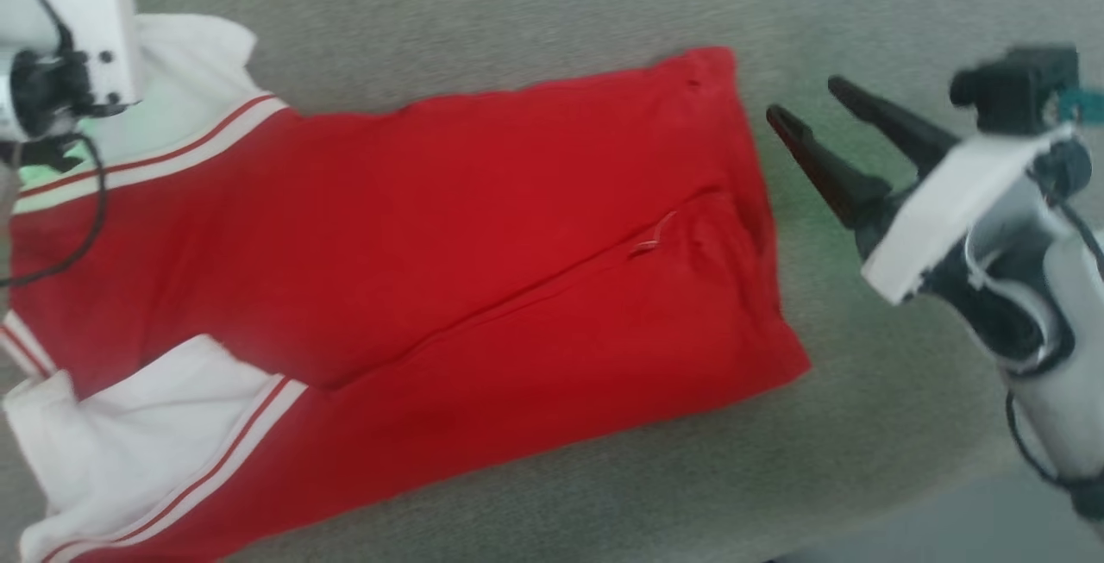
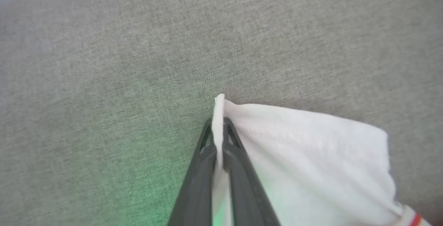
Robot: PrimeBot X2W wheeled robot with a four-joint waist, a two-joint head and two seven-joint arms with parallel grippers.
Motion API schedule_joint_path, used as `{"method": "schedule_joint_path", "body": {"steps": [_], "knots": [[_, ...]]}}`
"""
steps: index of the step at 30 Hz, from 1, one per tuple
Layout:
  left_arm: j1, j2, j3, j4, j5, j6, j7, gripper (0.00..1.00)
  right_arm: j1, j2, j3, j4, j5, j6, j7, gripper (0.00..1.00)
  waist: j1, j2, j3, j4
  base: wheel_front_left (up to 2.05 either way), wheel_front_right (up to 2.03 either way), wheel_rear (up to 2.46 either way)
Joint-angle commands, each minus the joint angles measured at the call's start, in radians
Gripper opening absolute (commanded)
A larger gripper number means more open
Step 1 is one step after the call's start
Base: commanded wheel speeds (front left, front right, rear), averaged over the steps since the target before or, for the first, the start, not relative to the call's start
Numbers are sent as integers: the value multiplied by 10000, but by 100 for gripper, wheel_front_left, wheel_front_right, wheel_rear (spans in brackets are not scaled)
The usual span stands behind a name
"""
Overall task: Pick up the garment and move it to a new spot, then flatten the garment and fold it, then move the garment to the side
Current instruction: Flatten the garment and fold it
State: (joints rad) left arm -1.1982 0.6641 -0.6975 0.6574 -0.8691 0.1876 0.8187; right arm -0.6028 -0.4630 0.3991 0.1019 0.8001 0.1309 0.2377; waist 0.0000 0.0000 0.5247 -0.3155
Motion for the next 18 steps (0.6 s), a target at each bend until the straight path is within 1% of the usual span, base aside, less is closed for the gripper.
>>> {"method": "schedule_joint_path", "body": {"steps": [1, 5, 9, 12, 13, 17, 18], "knots": [[180, -108, -147, 216, 39, 34, 45, 0, -247, -14, 101, 83, 59, -3, 170, 100, 0, 0, 69, 187, 0, 0, 0], [-205, -551, -262, 206, 144, -107, -119, 0, -1200, -115, 435, 730, 44, -5, 1075, 100, 0, 0, 194, 570, 0, 0, 0], [-530, -916, -381, 302, 254, -270, -307, 0, -2131, -25, 950, 1527, 127, -5, 2024, 100, 0, 0, 319, 895, 0, 0, 0], [-691, -1164, -443, 434, 297, -384, -428, 0, -2707, 63, 1579, 2200, 206, -5, 2849, 100, 0, 0, 398, 1093, 0, 0, 0], [-768, -1288, -479, 539, 317, -421, -509, 0, -2982, 177, 2036, 2773, 339, -3, 3556, 100, 0, 0, 434, 1187, 0, 0, 0], [-836, -1526, -541, 767, 325, -531, -714, 0, -3330, 363, 2817, 3724, 595, -5, 4831, 100, 0, 0, 464, 1374, 0, 0, 0], [-859, -1574, -557, 813, 341, -577, -782, 0, -3384, 325, 2992, 3889, 608, -5, 5095, 65, 0, 0, 458, 1424, 0, 0, 0]]}}
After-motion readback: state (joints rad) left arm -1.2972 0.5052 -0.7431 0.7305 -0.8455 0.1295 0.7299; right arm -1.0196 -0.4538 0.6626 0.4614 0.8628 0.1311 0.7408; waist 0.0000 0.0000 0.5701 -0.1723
